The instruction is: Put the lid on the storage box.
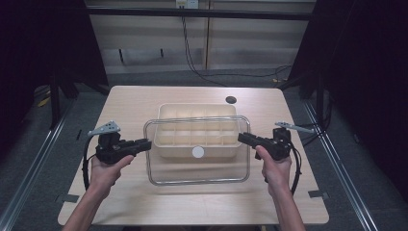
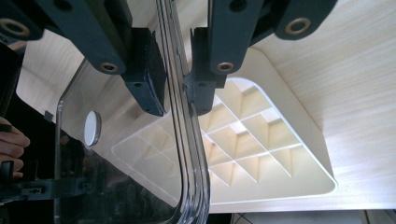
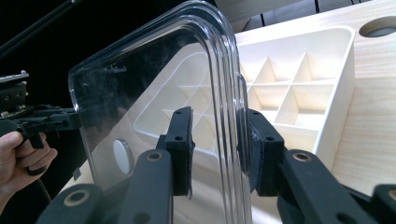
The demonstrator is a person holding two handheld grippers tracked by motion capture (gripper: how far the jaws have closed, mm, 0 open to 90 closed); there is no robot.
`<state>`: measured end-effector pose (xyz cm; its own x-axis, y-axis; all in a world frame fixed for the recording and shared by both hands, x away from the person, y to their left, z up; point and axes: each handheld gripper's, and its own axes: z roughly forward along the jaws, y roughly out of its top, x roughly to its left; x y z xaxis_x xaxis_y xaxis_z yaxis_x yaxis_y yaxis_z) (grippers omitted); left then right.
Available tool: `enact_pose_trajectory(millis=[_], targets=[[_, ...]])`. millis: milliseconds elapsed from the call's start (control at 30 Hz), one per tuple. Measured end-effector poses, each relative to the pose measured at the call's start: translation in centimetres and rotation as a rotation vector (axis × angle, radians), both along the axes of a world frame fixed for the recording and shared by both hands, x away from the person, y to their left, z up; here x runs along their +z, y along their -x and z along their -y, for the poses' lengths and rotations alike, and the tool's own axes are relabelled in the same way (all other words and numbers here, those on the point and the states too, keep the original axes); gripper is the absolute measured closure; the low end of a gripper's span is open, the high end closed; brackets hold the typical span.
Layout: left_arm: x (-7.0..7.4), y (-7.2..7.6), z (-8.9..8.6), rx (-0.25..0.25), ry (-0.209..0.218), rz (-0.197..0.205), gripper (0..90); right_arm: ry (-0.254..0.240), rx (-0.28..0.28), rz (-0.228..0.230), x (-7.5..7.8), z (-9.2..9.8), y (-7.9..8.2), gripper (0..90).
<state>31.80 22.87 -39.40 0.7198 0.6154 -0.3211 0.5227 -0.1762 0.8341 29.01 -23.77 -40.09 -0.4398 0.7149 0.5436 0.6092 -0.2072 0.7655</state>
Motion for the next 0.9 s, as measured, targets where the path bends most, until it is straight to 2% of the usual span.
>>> enact_pose_trajectory(millis=[233,300,600,900], targets=[[0.7,-0.8,-0.1,0.009,0.008,0.01,75.5,-0.002,0.006,0.016,0.7,-0.1,-0.9,67.0],[0.8,-1.1,-0.2,0.01,0.001,0.014,75.6,-0.001,0.02,0.027,0.8,-0.1,-1.3,67.1],[1.4,-2.1,-0.1,0.017,-0.019,0.021,75.5,0.009,0.019,0.029,1.8,-0.1,-2.7,67.1],[2.6,-2.7,-0.5,0.037,0.005,0.034,75.5,-0.01,0.017,0.037,2.6,-0.5,-3.5,67.2]])
